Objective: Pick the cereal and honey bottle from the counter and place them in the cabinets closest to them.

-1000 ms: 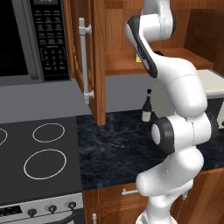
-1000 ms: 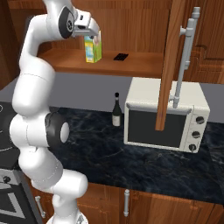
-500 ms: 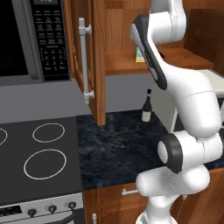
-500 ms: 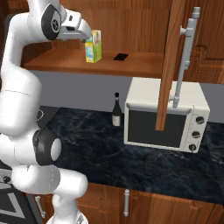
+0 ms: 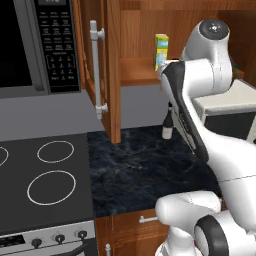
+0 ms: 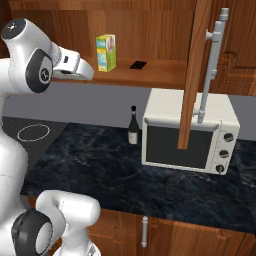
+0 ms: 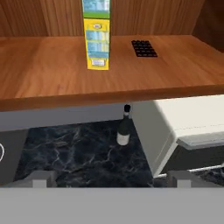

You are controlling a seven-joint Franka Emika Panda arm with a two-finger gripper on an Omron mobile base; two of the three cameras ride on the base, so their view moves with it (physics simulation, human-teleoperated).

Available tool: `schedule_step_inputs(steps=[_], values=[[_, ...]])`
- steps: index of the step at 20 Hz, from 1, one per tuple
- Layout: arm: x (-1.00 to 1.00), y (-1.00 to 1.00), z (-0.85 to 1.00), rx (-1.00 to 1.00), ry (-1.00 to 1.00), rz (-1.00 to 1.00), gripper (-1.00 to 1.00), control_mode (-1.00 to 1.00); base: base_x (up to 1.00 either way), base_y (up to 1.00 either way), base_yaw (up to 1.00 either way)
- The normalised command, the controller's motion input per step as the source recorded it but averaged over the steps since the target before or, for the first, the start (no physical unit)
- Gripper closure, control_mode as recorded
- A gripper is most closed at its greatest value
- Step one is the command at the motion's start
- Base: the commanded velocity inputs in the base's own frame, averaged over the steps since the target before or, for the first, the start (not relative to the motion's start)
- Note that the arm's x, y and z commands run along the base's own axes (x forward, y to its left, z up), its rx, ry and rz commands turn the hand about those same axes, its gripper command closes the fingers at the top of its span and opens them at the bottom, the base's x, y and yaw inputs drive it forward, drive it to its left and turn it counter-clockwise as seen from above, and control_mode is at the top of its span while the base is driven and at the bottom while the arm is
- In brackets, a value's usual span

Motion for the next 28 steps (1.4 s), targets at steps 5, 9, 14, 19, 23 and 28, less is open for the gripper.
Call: schedule_step_inputs(steps=[5,9,14,19,23,28], values=[[-0.54,-0.3,-0.71,-0.01,-0.07,0.02,-1.0,-1.0,0.0,0.0,0.0],[-0.01,-0.16,-0.08,-0.02,-0.04,0.02,-1.0,-1.0,0.0,0.0,0.0],[0.0,0.0,0.0,0.0,0.0,0.0,-1.0,-1.0,0.0,0.0,0.0],[0.0,0.0,0.0,0.0,0.0,0.0,-1.0,1.0,-0.16,0.0,0.0],[0.0,0.0,0.0,0.0,0.0,0.0,-1.0,1.0,-0.53,0.0,0.0],[0.0,0.0,0.0,0.0,0.0,0.0,-1.0,1.0,-0.67,0.0,0.0]])
